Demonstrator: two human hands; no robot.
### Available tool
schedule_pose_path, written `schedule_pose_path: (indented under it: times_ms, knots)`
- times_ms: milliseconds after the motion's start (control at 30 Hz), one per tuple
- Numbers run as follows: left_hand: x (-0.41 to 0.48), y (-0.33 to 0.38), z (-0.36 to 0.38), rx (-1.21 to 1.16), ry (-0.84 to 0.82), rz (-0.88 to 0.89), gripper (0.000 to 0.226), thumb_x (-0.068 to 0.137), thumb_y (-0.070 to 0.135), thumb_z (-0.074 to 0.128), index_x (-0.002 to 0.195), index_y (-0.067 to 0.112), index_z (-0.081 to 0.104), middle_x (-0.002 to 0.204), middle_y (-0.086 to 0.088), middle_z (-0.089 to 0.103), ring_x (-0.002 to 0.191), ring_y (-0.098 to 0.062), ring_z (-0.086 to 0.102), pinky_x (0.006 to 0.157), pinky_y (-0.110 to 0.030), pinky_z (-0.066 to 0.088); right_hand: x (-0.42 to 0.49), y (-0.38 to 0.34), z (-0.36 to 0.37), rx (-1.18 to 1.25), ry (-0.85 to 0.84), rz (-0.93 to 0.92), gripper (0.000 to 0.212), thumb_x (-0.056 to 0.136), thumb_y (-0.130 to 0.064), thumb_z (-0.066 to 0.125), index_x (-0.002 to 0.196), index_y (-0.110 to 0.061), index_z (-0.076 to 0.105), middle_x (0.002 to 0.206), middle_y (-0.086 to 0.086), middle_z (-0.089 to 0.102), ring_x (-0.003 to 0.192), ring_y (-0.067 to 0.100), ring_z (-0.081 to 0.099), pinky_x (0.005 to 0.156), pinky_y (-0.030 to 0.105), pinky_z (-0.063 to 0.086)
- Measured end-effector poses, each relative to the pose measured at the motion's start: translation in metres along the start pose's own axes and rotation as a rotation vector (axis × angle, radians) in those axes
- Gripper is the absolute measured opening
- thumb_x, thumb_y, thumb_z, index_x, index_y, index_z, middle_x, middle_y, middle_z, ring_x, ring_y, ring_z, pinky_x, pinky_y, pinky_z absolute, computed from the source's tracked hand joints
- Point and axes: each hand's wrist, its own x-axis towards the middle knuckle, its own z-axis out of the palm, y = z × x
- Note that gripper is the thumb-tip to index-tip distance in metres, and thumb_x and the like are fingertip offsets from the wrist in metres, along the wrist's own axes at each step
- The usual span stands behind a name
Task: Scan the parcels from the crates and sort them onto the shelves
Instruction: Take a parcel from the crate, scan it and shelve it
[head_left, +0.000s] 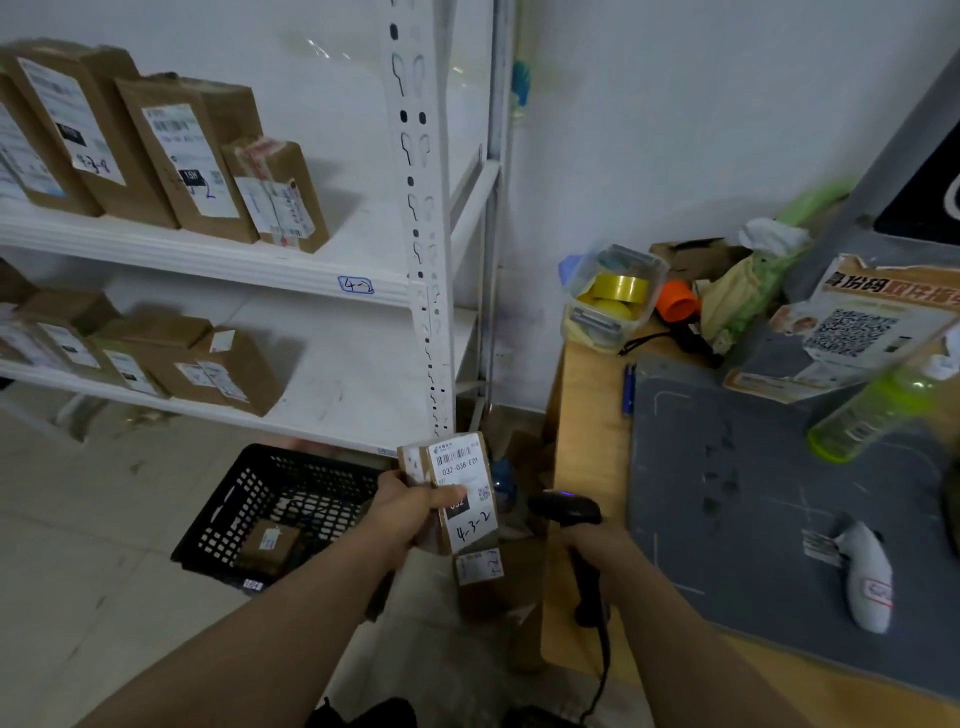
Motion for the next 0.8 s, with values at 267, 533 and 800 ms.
schedule_pose_path:
  times_ms: [267,533,800]
  knots:
    - [0.002,-0.012,0.001,-0.013,0.290,0.029,0.090,0.060,0.015,0.096,0.129,0.012,0.038,0.121,-0.013,0.063,0.109,-0.034,0.066,0.084,-0.055,0.060,-0.055,-0.041,0.019,-0.073,-0.345,-0.310,0.020,0.083,-0.013,0.078,0.102,-0.018,0.074,0.084,0.001,0.076,0.082,0.018,0.070,0.073,0.031,0.049]
    - [-0.001,-0.014,-0.007,-0.031,0.311,0.024,0.085,0.064,0.011,0.094,0.128,0.012,0.038,0.124,-0.014,0.062,0.114,-0.037,0.064,0.091,-0.058,0.057,-0.070,-0.051,0.017,-0.021,-0.329,-0.333,0.019,0.086,-0.013,0.076,0.102,-0.021,0.069,0.066,-0.007,0.073,0.064,0.008,0.068,0.065,0.027,0.047]
    - [-0.008,-0.014,-0.011,-0.051,0.311,0.019,0.084,0.065,0.008,0.093,0.130,0.007,0.040,0.123,-0.016,0.062,0.112,-0.036,0.065,0.075,-0.046,0.058,-0.080,-0.049,0.023,-0.100,-0.325,-0.385,0.017,0.087,-0.013,0.076,0.098,-0.023,0.070,0.089,0.001,0.072,0.086,0.015,0.064,0.070,0.028,0.044]
